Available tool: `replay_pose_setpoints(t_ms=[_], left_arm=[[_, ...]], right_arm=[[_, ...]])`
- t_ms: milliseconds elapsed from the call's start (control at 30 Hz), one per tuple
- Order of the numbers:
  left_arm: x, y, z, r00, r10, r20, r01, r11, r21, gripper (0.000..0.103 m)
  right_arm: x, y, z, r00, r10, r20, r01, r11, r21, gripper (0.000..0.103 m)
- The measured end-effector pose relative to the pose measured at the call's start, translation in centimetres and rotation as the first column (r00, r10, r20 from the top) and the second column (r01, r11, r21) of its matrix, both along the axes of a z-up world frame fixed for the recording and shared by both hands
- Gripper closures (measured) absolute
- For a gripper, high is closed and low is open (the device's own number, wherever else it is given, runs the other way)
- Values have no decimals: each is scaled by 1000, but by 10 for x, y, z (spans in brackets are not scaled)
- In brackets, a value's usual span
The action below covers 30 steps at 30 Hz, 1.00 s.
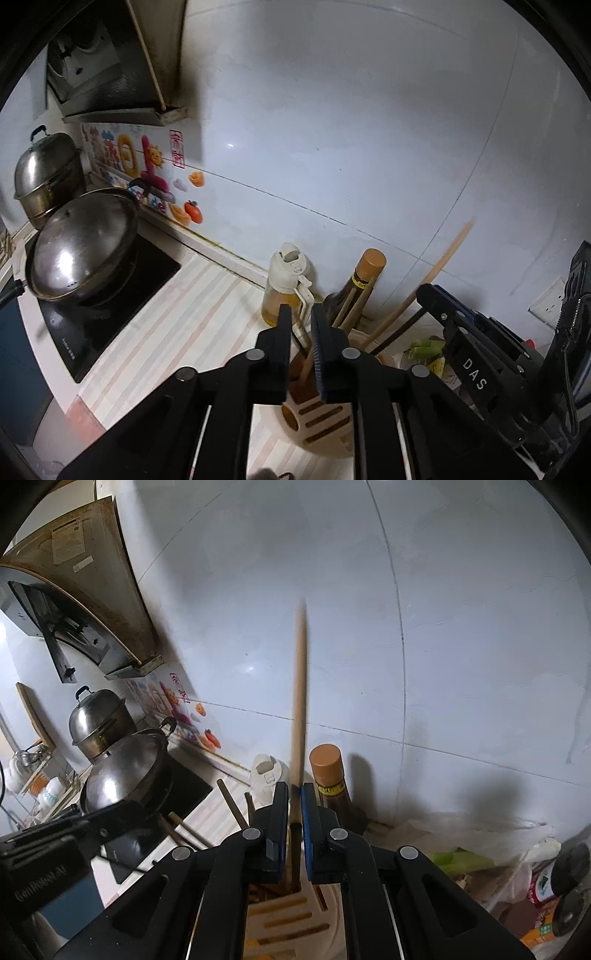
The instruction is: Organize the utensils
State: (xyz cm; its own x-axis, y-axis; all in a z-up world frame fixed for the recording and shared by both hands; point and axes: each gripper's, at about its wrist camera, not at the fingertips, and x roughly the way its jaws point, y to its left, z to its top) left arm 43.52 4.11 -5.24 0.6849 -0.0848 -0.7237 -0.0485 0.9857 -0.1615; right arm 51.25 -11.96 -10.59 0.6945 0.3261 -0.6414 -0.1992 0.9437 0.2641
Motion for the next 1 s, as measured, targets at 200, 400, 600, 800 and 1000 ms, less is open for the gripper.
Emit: replay_pose_setpoints(t_ms=[200, 400, 600, 800, 1000], left_arm=[[-27, 8, 15, 999, 31, 43, -30, 1000, -8, 38], [-52, 9, 20, 997, 48, 63, -49, 999, 8, 3], [-74, 10, 16, 989, 100, 107, -110, 990, 90, 0], [-87, 15, -10, 983, 157, 94, -173, 966, 194, 0], [-101, 17, -8, 976, 194, 97, -210, 956, 205, 0]], right_arm=[[-21, -14, 14, 1000, -7, -8, 7, 1000, 18, 65], [-48, -25, 15, 999, -30, -26, 30, 1000, 0, 51], [-71, -26, 8, 999, -32, -31, 30, 998, -63, 22], [-89, -17, 2, 999, -23, -25, 19, 986, -165, 0], [-105, -20, 2, 999, -39, -15, 35, 980, -198, 0]])
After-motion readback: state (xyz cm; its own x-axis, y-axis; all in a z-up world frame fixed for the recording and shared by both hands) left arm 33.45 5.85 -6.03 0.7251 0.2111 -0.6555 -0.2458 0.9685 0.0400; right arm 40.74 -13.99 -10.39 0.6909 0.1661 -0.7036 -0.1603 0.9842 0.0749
